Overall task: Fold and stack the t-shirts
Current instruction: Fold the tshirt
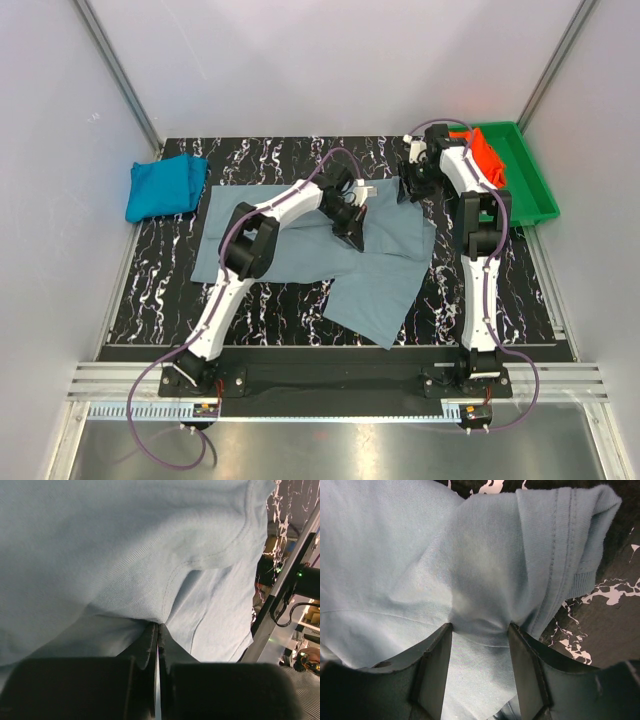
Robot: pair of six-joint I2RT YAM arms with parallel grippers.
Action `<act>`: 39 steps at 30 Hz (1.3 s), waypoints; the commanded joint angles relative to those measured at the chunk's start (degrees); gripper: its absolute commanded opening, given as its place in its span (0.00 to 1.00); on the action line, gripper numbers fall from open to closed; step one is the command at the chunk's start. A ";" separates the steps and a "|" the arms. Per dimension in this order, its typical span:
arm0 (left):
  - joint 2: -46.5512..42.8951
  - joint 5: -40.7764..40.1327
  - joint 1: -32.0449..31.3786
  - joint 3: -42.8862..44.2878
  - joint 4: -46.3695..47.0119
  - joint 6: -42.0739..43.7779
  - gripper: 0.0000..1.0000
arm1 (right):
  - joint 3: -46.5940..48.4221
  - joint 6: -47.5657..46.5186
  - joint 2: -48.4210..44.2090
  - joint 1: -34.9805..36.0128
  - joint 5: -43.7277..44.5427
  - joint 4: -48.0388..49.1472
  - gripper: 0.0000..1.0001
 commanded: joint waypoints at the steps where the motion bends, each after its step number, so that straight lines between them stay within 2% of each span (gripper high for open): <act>1: -4.92 1.66 0.51 -0.75 -0.18 0.41 0.00 | 1.49 -0.58 1.01 0.36 3.00 0.85 0.56; 2: -4.83 1.23 0.51 -0.67 -0.09 0.41 0.00 | 1.49 -0.58 1.01 0.36 3.09 0.93 0.56; 6: -4.56 0.61 0.51 1.26 -0.79 1.28 0.41 | 1.14 -0.75 0.83 0.36 3.00 0.76 0.57; 8: -4.65 -0.26 0.51 2.40 -1.75 2.16 0.48 | 1.14 -0.84 0.57 0.36 3.09 0.67 0.56; 13: -10.27 -3.25 2.44 2.94 -3.69 5.33 0.57 | -1.05 -0.40 -4.26 0.19 3.44 1.02 0.56; 17: -16.42 -7.64 6.39 -1.89 -5.53 7.26 0.57 | -3.60 1.35 -9.97 0.01 4.05 1.37 0.57; 24: -26.17 -13.28 15.53 -16.81 -6.68 9.11 0.57 | -17.37 1.71 -22.79 0.01 5.11 1.37 0.58; 30: -30.23 -16.35 18.17 -27.02 -6.77 11.49 0.56 | -30.55 0.57 -31.93 0.10 5.20 3.04 0.58; 39: -33.22 -16.27 19.85 -36.43 -4.22 9.29 0.54 | -43.40 2.06 -38.10 0.01 1.86 4.36 0.58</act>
